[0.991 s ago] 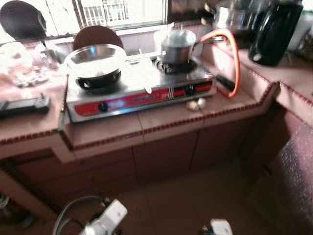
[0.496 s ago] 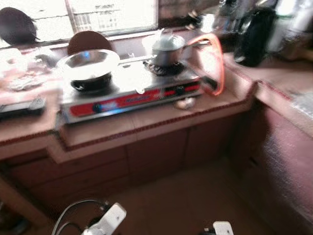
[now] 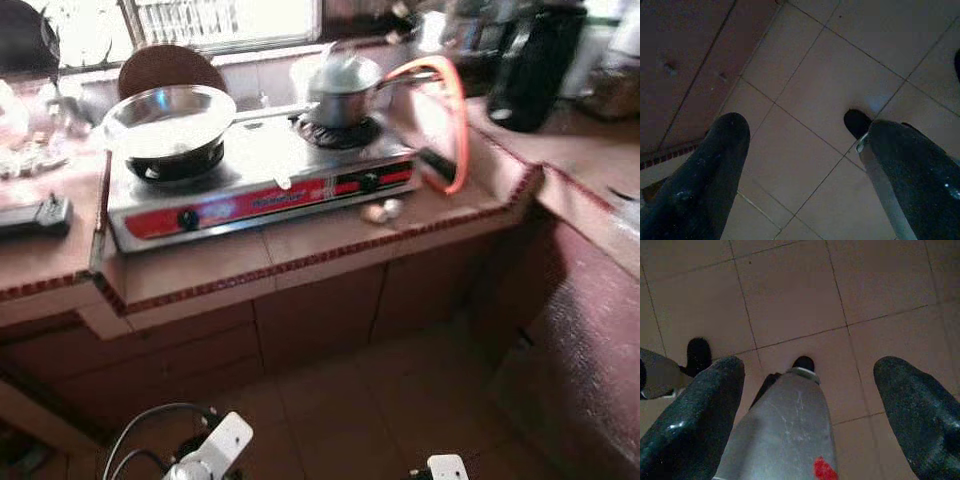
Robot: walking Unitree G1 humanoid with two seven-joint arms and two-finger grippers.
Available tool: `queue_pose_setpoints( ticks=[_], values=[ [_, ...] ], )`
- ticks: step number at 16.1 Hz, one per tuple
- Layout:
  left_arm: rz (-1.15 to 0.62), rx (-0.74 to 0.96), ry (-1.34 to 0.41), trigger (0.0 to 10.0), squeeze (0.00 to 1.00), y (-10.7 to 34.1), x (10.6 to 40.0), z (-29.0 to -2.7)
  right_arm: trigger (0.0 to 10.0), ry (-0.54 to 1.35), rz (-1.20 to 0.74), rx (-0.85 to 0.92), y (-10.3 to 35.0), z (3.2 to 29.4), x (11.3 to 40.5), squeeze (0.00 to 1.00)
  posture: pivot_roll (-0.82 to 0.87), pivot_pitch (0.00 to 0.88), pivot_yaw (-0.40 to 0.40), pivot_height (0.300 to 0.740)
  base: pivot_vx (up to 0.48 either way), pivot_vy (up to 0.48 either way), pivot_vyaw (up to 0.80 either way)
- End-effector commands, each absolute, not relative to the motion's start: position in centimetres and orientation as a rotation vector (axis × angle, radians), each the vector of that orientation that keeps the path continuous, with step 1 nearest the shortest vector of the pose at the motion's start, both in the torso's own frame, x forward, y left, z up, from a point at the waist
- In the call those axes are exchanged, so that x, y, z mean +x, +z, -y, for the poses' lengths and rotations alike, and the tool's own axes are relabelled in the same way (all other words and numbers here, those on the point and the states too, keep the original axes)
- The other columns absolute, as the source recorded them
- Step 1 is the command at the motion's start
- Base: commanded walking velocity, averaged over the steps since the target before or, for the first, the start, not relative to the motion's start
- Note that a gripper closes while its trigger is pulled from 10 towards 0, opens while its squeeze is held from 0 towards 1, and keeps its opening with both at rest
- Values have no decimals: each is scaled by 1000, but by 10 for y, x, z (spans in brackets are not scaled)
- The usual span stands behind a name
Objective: Kitchen organization
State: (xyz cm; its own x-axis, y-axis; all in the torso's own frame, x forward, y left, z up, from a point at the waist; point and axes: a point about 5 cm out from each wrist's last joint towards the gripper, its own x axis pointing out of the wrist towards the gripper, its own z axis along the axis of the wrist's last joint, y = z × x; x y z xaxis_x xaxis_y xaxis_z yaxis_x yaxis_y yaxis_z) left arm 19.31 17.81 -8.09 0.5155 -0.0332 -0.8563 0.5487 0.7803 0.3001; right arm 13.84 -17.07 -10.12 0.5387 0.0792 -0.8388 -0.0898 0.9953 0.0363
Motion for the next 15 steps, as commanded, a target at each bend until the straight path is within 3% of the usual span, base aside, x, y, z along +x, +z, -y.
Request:
queue_pose_setpoints(
  ticks=[1,6,10,13,15],
  values=[
    [-1001,588,-357,10000,0,-84,186,-181,10000,107,-1001,-28,-101,174,139,0,27,0,-31,740,0,0,575],
    [-1008,592,-349,10000,0,-85,184,-182,10000,112,-990,-30,-99,174,144,0,30,0,-31,740,0,0,800],
    [-981,579,-302,10000,0,-81,193,-185,10000,72,-951,0,-97,173,148,0,26,0,-20,740,0,0,114],
    [-969,418,-175,10000,0,-74,205,-186,10000,3,-891,97,-90,174,164,0,26,0,-19,740,0,0,0],
    [-987,221,-70,10000,0,-72,211,-179,10000,-45,-842,172,-83,171,181,0,30,0,-22,740,0,0,0]
  ],
)
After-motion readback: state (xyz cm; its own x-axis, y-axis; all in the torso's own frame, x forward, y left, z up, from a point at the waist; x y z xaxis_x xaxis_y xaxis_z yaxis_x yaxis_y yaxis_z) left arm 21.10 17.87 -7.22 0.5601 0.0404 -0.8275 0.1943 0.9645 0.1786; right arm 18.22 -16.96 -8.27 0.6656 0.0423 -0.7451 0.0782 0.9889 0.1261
